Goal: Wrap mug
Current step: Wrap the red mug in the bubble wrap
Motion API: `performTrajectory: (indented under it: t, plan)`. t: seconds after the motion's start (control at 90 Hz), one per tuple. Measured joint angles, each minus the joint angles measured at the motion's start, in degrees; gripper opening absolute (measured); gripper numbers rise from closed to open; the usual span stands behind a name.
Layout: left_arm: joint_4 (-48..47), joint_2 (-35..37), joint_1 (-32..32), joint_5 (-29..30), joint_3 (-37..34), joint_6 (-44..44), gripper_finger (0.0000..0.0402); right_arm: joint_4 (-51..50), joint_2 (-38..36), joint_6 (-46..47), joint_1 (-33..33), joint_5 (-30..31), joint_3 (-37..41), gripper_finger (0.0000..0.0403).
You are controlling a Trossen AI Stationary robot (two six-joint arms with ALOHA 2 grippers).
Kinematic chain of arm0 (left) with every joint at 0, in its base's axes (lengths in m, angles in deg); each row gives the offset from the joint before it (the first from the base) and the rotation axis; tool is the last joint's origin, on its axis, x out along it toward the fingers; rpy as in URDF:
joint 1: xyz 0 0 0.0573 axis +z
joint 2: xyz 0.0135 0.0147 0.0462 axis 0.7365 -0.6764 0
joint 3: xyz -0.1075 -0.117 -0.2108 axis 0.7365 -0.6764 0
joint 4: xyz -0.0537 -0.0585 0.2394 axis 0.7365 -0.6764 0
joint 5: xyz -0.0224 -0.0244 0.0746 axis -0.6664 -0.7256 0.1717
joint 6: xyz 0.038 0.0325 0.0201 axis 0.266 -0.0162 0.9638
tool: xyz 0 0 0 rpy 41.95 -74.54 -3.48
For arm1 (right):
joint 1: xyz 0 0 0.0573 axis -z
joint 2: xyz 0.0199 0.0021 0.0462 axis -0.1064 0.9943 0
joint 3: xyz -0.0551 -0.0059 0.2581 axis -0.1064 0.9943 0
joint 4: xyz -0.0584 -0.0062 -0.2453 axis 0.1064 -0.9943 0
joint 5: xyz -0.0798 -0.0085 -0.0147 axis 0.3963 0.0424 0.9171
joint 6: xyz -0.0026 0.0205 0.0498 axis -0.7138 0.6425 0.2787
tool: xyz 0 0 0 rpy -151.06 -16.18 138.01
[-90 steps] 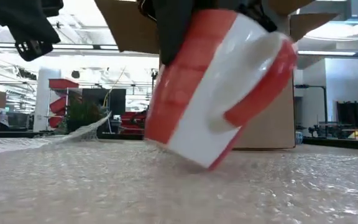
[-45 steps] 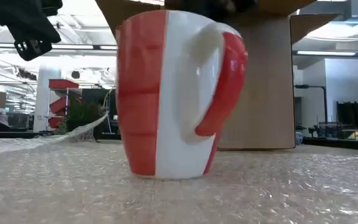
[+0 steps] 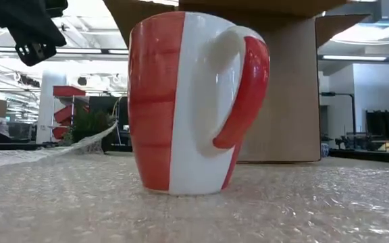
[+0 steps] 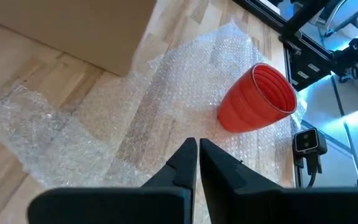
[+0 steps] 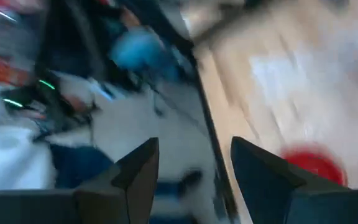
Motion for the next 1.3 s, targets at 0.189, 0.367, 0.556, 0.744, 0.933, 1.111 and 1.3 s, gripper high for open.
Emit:
performTrajectory:
  t: [0.189, 0.367, 0.556, 0.744, 0.933, 1.111, 1.3]
  plan:
    - [-0.03, -0.09, 0.0, 0.18, 0.0, -0.44, 0.0, -13.42, -5.17, -8.36, 4.93, 10.79, -0.03, 0.0187]
    - [-0.1, -0.09, 0.0, 0.28, 0.0, -0.9, 0.0, -27.31, -3.69, -15.22, 12.84, 4.55, 0.08, 0.0203]
    - [-1.05, -0.09, 0.0, 0.33, 0.0, -2.41, 0.0, -34.85, 0.81, -26.96, 18.18, -2.52, 0.08, 0.0249]
    - [-1.25, -0.09, 0.0, 0.92, 0.0, -3.02, 0.0, -36.62, 4.66, -31.51, 19.9, -1.07, 0.43, 0.0253]
    - [-1.29, -0.09, 0.02, 1.2, 0.0, -3.02, 0.0, -36.82, 10.09, -32.73, 20.35, -1.72, 0.72, 0.0215]
    - [-1.28, -0.09, 0.02, 1.29, 0.0, -3.02, 0.0, -36.82, 12.21, -32.94, 20.35, -1.66, 0.56, 0.0117]
    - [-1.27, -0.11, 0.02, 1.31, 0.0, -3.0, 0.0, -36.66, 12.2, -32.88, 20.3, 1.96, 0.59, 0.0013]
